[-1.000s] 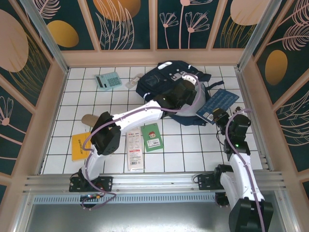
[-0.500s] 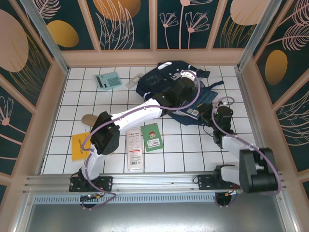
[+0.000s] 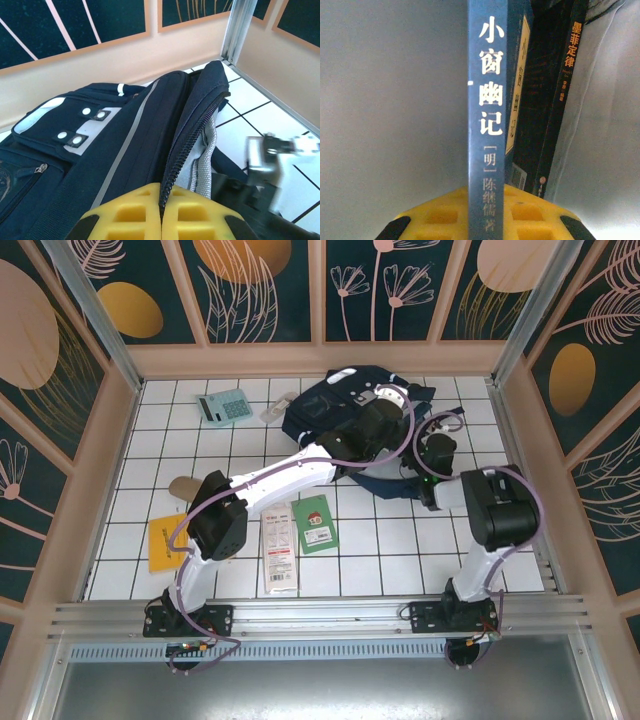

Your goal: Pack books, pencil case, and school supplies into a backpack

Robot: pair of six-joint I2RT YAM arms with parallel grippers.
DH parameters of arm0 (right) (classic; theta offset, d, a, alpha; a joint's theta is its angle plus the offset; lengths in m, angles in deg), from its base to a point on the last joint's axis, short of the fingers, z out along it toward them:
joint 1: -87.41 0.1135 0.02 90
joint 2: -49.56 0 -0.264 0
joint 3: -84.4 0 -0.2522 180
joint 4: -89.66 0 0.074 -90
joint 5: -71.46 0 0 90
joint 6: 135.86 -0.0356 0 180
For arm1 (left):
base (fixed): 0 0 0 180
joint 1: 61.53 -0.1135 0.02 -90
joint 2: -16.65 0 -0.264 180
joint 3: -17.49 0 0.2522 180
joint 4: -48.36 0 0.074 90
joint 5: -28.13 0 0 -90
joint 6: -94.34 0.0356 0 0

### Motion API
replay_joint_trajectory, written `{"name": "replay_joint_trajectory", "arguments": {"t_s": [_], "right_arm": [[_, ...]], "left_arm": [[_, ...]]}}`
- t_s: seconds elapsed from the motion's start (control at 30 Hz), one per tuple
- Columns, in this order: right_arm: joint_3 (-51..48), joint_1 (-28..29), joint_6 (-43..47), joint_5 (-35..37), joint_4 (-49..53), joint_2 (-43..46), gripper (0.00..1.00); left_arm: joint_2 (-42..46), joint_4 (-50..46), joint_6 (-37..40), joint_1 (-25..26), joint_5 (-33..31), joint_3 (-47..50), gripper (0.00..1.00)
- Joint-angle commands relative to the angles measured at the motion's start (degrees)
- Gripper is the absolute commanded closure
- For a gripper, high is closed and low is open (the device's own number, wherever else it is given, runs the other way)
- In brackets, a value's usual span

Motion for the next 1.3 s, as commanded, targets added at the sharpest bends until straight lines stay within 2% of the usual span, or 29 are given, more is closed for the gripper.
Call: {"name": "replay_joint_trajectory", "arguments": {"t_s": [0.0, 0.07, 0.17, 0.33, 0.47, 0.6, 0.83, 0.9, 0.97, 1.13, 1.27], "right_arm": [[5.4, 1.8, -2.2, 1.9, -6.4, -4.7, 1.00], [7.7, 2.5, -3.1, 2.4, -6.1, -7.8, 0.99], [13.0, 3.9, -3.2, 1.2, -4.5, -12.3, 0.93], [22.7, 5.4, 0.4, -2.5, 6.4, -16.7, 0.59], [21.5, 5.2, 5.2, -1.7, 14.2, -13.1, 0.45], [21.2, 4.8, 12.8, 0.7, 26.4, -8.1, 0.39], [22.6, 4.4, 22.4, 5.3, 41.1, -3.4, 0.38], [21.9, 4.5, 23.4, 5.5, 41.9, -2.7, 0.45], [21.2, 4.4, 23.6, 4.2, 40.4, -2.8, 0.58], [23.6, 4.2, 23.1, 1.2, 39.4, -6.8, 0.81], [27.4, 4.2, 22.5, -1.4, 38.3, -10.7, 0.82]], "left_arm": [[2.7, 5.3, -1.3, 0.3, 1.2, -3.5, 1.00], [2.8, 5.5, -1.2, 0.3, 2.0, -3.2, 1.00], [3.2, 5.8, -1.1, 0.3, 2.7, -2.7, 1.00], [4.1, 6.0, -0.8, 0.3, 2.1, -1.7, 1.00], [5.2, 7.4, -0.3, 0.3, 1.3, 0.5, 1.00], [5.3, 7.9, -0.1, 0.3, 0.5, 1.0, 1.00], [4.8, 7.9, -0.3, 0.3, -0.5, 1.1, 1.00], [4.6, 7.9, -0.4, 0.2, -0.4, 1.0, 1.00], [4.5, 7.9, -0.6, 0.2, -0.3, 1.0, 1.00], [4.5, 7.7, -0.9, 0.3, 0.6, 1.0, 1.00], [4.4, 7.4, -0.9, 0.2, 1.0, 0.9, 1.00]]}}
